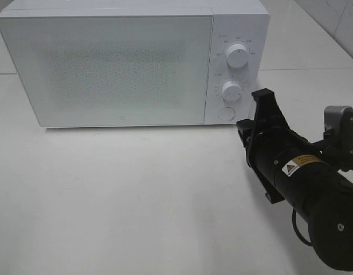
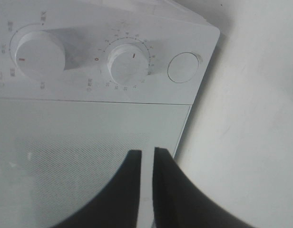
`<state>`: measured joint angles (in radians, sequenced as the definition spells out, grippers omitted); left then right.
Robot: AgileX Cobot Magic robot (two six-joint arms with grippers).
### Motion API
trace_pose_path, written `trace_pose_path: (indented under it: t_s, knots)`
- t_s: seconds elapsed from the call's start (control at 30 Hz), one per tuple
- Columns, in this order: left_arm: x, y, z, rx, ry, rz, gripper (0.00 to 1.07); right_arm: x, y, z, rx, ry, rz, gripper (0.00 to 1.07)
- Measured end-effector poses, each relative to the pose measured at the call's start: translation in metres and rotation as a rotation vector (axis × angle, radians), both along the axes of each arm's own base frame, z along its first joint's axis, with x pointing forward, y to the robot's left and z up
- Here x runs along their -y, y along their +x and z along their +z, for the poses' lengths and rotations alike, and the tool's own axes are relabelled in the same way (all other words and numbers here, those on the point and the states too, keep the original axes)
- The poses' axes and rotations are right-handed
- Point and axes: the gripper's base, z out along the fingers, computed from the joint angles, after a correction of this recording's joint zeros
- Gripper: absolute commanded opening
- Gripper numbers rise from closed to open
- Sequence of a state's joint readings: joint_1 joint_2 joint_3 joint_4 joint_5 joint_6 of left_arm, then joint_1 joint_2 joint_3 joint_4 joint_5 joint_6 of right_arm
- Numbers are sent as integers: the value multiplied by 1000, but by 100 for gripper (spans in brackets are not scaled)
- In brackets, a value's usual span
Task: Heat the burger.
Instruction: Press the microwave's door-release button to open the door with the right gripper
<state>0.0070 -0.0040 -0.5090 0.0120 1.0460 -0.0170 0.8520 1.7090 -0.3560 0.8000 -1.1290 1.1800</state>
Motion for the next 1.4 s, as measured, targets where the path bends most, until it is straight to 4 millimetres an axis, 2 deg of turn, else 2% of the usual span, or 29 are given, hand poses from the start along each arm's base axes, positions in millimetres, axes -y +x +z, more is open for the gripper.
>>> trace_pose_path:
  t_s: [0.07,0.13,0.23,0.53,0.63,0.9,1.0,1.07,1.4]
  knots:
    - [0,0,0,0,0,0,100,0,0,0,-7,45,-15,2]
    - [0,0,0,0,0,0,100,0,0,0,-24,166,-55,2]
    - [0,0,0,0,0,0,100,0,0,0,-31,208,-74,2]
    - [0,0,0,0,0,0,100,1,1,0,-33,228,-94,2]
    - [0,0,0,0,0,0,100,-1,7,-1,-37,214,-114,2]
    - [0,0,0,0,0,0,100,-6,37,-14,-98,205,-148,2]
    - [0,0,0,0,0,0,100,-8,39,-15,-103,205,-145,2]
    - [0,0,0,0,0,0,100,-11,53,-21,-120,191,-155,2]
    - [0,0,0,0,0,0,100,-17,83,-28,-138,182,-164,2]
